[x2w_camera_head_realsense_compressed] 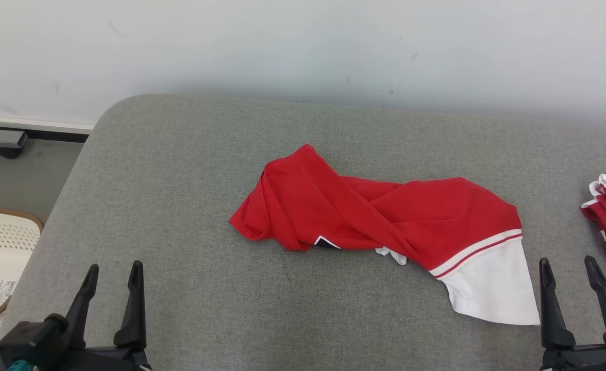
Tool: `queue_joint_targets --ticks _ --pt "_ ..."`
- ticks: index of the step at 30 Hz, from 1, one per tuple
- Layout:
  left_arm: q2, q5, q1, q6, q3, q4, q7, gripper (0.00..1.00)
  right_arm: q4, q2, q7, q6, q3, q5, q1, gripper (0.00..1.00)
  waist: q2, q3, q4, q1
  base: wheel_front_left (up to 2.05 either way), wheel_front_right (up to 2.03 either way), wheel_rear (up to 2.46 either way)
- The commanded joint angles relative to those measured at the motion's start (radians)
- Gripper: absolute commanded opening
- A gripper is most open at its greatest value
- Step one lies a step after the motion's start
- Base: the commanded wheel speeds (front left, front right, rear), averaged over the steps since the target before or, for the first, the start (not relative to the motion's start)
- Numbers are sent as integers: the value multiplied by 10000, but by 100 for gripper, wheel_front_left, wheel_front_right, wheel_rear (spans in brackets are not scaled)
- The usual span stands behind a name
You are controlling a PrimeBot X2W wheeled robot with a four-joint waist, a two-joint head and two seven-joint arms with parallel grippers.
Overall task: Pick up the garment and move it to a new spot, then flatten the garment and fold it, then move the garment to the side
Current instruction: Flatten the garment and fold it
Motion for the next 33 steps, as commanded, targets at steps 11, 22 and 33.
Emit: queue_joint_targets --ticks 11,22,33 --pt "169 87 161 71 -112 -92 132 100 178 -30 -295 1 -89 -278 67 100 0 -13 27 0 0 0 0" --pt "140 206 -49 -88 -440 50 241 100 107 -30 -22 1 -607 -135 319 100 0 -120 -85 0 0 0 0" --pt "46 281 -1183 -456 -921 256 1103 100 -41 -33 1568 1 -587 -6 -162 100 0 12 -511 0 0 0 0"
